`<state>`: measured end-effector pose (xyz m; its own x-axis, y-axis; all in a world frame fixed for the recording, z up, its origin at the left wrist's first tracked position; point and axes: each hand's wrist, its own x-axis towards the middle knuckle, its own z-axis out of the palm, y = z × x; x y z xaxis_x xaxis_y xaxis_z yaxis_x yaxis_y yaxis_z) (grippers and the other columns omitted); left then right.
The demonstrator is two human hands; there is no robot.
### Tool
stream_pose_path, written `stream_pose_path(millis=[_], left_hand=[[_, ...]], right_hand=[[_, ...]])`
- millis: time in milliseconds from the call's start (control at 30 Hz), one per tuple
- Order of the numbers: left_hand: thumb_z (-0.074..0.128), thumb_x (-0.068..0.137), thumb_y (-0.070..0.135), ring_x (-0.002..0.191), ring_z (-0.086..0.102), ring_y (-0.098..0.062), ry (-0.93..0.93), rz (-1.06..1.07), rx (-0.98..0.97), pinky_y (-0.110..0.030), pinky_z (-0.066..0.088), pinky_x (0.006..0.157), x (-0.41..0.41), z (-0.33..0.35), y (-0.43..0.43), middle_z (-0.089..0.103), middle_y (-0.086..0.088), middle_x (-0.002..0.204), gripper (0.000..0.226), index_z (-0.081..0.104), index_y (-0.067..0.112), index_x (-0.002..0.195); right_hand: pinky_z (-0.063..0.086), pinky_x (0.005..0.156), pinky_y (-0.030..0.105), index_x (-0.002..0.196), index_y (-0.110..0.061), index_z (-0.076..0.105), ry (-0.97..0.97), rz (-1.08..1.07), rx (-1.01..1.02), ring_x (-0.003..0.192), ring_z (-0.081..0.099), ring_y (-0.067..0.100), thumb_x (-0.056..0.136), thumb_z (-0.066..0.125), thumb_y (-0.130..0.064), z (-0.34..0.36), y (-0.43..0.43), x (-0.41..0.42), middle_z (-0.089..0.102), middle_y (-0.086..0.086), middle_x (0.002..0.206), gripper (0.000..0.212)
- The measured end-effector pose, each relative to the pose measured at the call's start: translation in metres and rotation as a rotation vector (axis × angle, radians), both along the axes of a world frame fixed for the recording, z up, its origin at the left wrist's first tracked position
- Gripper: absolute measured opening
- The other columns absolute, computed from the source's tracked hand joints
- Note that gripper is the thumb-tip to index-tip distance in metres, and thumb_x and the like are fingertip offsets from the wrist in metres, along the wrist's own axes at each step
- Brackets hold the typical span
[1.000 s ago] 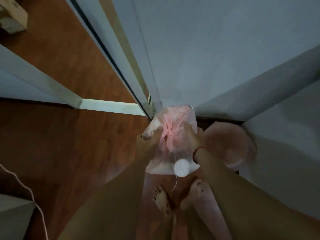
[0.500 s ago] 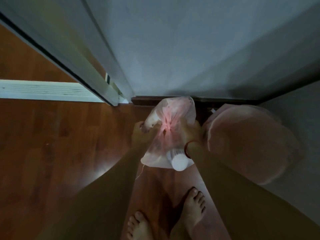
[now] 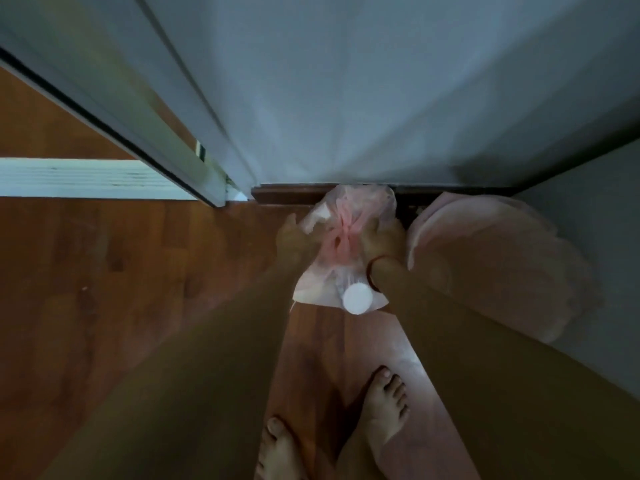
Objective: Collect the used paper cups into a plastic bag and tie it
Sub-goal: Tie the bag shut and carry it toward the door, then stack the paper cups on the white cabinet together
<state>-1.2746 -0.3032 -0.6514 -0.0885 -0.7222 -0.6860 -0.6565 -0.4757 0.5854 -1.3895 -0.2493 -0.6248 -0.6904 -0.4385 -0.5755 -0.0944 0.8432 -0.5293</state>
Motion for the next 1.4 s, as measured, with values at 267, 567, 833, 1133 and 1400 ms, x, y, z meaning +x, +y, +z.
stream_pose_path(millis=[267,567,833,1133,1400], left_hand=[[0.043,0.098,0.046,0.135,0.045,-0.024,-0.199,-0.311,-0.203,-0.027,0.030,0.111,0.007,0.279,-0.037,0.048,-0.011,0.146,0.056,0.052,0.005,0.135],[0.040,0.100,0.043,0.131,0.048,-0.031,-0.178,-0.471,-0.515,-0.032,0.038,0.104,0.020,0.650,0.014,0.055,-0.018,0.136,0.054,0.059,0.000,0.125],[0.041,0.099,0.034,0.126,0.052,-0.033,-0.094,-0.565,-0.791,-0.035,0.041,0.103,0.021,0.821,0.131,0.055,-0.017,0.137,0.048,0.054,0.002,0.132],[0.035,0.098,0.029,0.116,0.056,-0.039,-0.041,-0.752,-0.895,-0.042,0.046,0.100,-0.054,0.889,0.243,0.060,-0.022,0.125,0.043,0.059,-0.001,0.117],[0.041,0.095,0.018,0.113,0.057,-0.038,0.098,-0.873,-0.795,-0.035,0.047,0.093,-0.176,0.880,0.330,0.059,-0.022,0.125,0.033,0.060,-0.001,0.115]], right_hand=[[0.031,0.114,0.038,0.140,0.001,0.038,-0.023,0.461,0.005,0.136,0.040,0.033,0.098,0.038,-0.038,0.255,-0.017,-0.006,0.042,0.022,0.146,0.057],[0.032,0.115,0.042,0.144,-0.004,0.035,0.202,0.499,-0.197,0.137,0.039,0.032,0.098,0.039,-0.043,0.619,0.041,0.006,0.039,0.018,0.149,0.061],[0.035,0.111,0.044,0.142,-0.005,0.037,0.492,0.461,-0.217,0.134,0.042,0.032,0.099,0.037,-0.036,0.779,0.170,0.038,0.043,0.016,0.146,0.054],[0.043,0.103,0.042,0.128,-0.004,0.047,0.620,0.259,-0.201,0.123,0.050,0.036,0.095,0.042,-0.025,0.861,0.307,-0.025,0.049,0.018,0.135,0.039],[0.041,0.107,0.043,0.135,-0.008,0.044,0.598,0.101,-0.127,0.127,0.048,0.033,0.094,0.042,-0.020,0.847,0.411,-0.133,0.047,0.016,0.142,0.044]])
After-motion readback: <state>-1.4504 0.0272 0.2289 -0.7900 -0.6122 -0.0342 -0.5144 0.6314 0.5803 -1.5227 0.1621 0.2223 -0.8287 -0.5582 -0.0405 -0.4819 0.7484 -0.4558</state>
